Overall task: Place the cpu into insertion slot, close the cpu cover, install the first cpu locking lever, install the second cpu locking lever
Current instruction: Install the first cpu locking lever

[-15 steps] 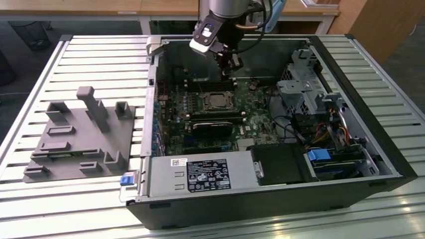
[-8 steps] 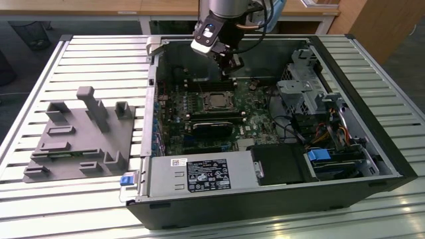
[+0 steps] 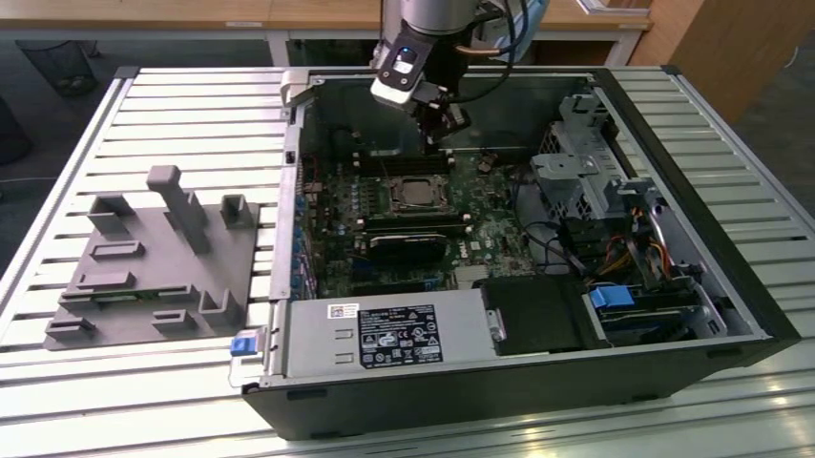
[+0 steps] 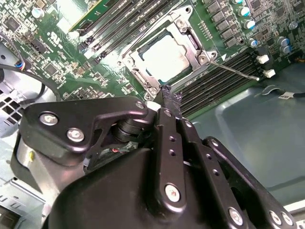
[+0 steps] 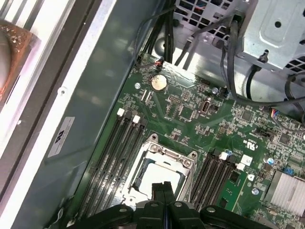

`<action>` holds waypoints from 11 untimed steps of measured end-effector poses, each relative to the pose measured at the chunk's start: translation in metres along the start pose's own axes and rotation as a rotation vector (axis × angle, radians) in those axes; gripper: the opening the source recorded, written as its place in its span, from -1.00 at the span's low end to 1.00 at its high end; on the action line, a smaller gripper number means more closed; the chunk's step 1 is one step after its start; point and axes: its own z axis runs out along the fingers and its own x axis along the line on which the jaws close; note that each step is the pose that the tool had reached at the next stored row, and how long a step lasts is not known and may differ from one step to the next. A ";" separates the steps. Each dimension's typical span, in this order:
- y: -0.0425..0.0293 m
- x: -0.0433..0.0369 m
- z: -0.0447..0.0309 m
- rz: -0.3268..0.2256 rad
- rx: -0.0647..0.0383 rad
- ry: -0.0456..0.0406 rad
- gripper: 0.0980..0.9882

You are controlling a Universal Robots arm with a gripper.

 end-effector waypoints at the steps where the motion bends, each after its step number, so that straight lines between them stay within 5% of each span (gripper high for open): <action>1: 0.0000 0.0000 0.0000 -0.006 0.000 0.0003 -0.98; 11: 0.0000 0.0000 0.0000 -0.097 -0.001 0.0047 -0.98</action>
